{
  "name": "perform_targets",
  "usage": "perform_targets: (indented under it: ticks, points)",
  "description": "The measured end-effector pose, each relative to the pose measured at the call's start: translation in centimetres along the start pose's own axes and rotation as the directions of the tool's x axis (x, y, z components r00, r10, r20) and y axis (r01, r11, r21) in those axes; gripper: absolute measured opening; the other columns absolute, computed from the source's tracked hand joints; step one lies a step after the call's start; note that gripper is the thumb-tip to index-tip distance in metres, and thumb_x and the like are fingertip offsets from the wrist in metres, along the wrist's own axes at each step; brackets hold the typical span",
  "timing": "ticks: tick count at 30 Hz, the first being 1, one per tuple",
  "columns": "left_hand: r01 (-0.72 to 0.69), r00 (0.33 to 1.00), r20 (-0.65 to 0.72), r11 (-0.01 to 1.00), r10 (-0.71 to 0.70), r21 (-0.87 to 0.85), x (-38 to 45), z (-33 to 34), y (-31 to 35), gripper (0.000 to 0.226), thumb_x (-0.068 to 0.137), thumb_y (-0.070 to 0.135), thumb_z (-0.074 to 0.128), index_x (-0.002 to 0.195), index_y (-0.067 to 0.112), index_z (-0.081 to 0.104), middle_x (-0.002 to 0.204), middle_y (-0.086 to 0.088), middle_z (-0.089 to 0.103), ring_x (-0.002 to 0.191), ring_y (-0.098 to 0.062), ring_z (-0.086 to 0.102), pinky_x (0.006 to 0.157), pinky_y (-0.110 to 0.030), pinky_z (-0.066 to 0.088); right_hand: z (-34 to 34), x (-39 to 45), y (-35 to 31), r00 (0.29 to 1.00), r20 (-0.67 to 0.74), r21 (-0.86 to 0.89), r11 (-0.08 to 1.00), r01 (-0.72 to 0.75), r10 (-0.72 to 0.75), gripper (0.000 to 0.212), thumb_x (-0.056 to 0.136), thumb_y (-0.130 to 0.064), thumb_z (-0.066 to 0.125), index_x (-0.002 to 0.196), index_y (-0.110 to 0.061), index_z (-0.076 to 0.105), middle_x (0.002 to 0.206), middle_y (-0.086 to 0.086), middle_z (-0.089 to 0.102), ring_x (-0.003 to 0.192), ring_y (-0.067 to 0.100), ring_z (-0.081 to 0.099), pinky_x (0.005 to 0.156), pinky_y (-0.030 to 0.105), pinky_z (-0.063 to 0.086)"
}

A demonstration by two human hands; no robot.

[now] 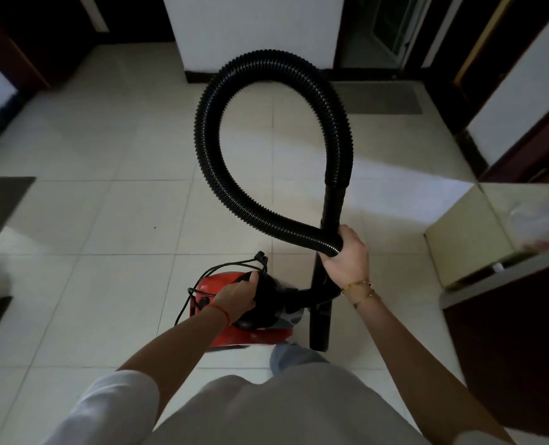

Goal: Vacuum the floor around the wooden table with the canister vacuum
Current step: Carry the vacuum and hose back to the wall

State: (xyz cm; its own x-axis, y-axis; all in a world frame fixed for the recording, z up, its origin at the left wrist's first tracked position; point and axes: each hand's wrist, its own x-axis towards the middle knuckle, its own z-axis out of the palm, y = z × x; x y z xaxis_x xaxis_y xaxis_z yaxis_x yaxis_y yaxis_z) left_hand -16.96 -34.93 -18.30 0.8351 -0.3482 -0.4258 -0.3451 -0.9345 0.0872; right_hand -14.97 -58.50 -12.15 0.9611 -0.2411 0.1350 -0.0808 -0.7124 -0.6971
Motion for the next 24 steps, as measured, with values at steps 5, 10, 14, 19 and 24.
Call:
perform_targets:
  ticks: [5,10,14,19,24]
  points:
    - [0.063,0.997,-0.037,0.995,-0.066,-0.074,7.0,-4.5,-5.2,0.052,0.092,0.016,0.049,0.138,0.003,0.029,0.100,-0.012,0.066,0.085,-0.031,0.067,0.067,-0.039,0.052,3.8,10.3,-3.0,0.997,0.033,0.008,0.997,0.076,-0.076,0.029,0.069,-0.009,0.070,0.096,-0.012,0.059,0.090,0.003,0.063,0.078,0.025,0.063,0.062,0.024,0.043]
    - [0.114,0.991,-0.055,0.990,-0.119,-0.087,13.7,-8.6,-10.5,0.049,0.091,0.015,0.049,0.135,0.002,0.031,0.099,-0.012,0.067,0.084,-0.030,0.067,0.068,-0.039,0.054,7.7,19.8,-6.0,0.989,0.052,0.022,0.990,0.137,-0.138,0.028,0.070,-0.010,0.069,0.095,-0.012,0.059,0.087,0.002,0.061,0.077,0.023,0.062,0.064,0.031,0.051]
    - [0.129,0.989,-0.058,0.984,-0.137,-0.124,19.1,-11.1,-15.0,0.046,0.091,0.015,0.051,0.131,0.002,0.033,0.098,-0.012,0.067,0.083,-0.031,0.068,0.069,-0.040,0.055,11.5,26.4,-7.6,0.985,0.047,0.036,0.985,0.167,-0.169,0.029,0.071,-0.011,0.069,0.098,-0.012,0.060,0.087,0.003,0.063,0.077,0.023,0.062,0.065,0.033,0.053]
    - [0.116,0.990,-0.059,0.977,-0.129,-0.181,26.3,-14.1,-21.4,0.045,0.090,0.014,0.051,0.129,0.003,0.033,0.097,-0.014,0.067,0.083,-0.032,0.068,0.071,-0.042,0.054,16.8,34.8,-9.9,0.979,0.021,0.042,0.979,0.200,-0.201,0.027,0.071,-0.011,0.069,0.095,-0.011,0.058,0.085,0.004,0.062,0.073,0.025,0.061,0.063,0.037,0.052]
    - [0.094,0.993,-0.055,0.980,-0.105,-0.175,34.5,-18.8,-29.3,0.046,0.091,0.015,0.050,0.132,0.002,0.032,0.099,-0.015,0.066,0.085,-0.032,0.067,0.071,-0.042,0.054,22.4,44.6,-14.0,0.984,0.046,0.029,0.985,0.173,-0.174,0.024,0.074,-0.013,0.068,0.095,-0.012,0.057,0.083,0.002,0.061,0.070,0.021,0.058,0.059,0.036,0.051]
